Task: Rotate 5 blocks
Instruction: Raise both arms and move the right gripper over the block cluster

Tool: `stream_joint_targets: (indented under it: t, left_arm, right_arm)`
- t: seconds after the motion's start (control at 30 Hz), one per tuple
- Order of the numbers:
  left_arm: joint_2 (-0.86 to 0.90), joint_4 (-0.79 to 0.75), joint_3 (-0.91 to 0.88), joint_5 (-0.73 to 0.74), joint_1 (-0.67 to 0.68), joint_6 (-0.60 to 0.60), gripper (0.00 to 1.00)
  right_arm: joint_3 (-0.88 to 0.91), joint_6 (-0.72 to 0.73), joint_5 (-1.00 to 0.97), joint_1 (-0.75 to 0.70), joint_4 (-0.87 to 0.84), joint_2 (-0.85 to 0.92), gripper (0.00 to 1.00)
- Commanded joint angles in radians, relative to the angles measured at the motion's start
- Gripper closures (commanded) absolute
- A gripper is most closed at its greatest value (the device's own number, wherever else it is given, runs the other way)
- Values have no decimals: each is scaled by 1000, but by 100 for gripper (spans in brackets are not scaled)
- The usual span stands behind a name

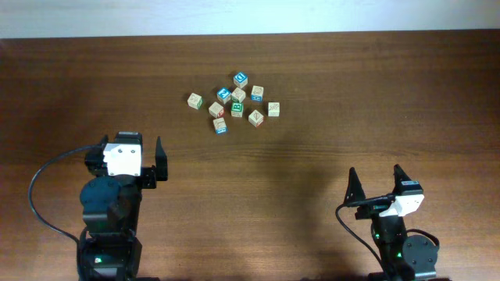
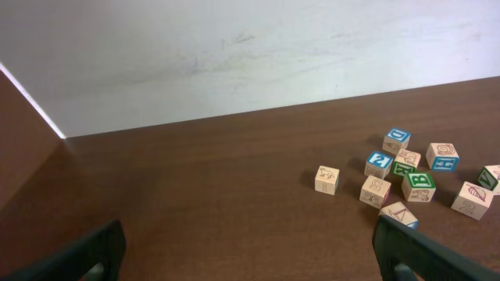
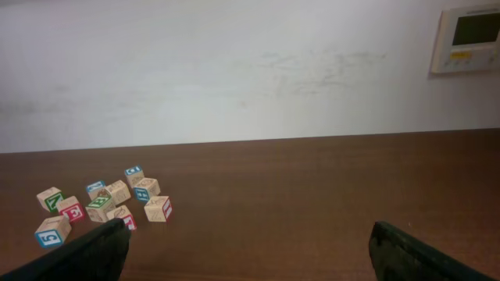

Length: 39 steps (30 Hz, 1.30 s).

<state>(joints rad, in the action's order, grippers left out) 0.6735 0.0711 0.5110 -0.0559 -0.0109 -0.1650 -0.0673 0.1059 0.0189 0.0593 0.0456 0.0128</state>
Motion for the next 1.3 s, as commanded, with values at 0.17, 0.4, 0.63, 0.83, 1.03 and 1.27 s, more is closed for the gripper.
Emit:
stream_joint_targets:
  t: [0.17, 0.4, 0.63, 0.83, 1.03, 1.27]
  left_arm:
    - [2, -2, 44, 59, -5, -9, 1]
    - [106, 108, 168, 101, -5, -8, 1]
    - [272, 234, 338, 115, -5, -9, 1]
    - [360, 275, 348, 198, -5, -9, 1]
    - [359, 286, 348, 225, -5, 27, 1]
    - [424, 365, 438, 202, -5, 113, 1]
  right_arm:
    - [-36, 6, 16, -8, 11, -5, 2]
    - [-119, 6, 16, -8, 32, 115, 2]
    - [-333, 6, 65, -8, 34, 483, 2]
    - [-727, 6, 184, -8, 356, 917, 2]
    - [-937, 11, 293, -8, 446, 1130, 2]
    - [-1077, 11, 393, -7, 555, 1287, 2]
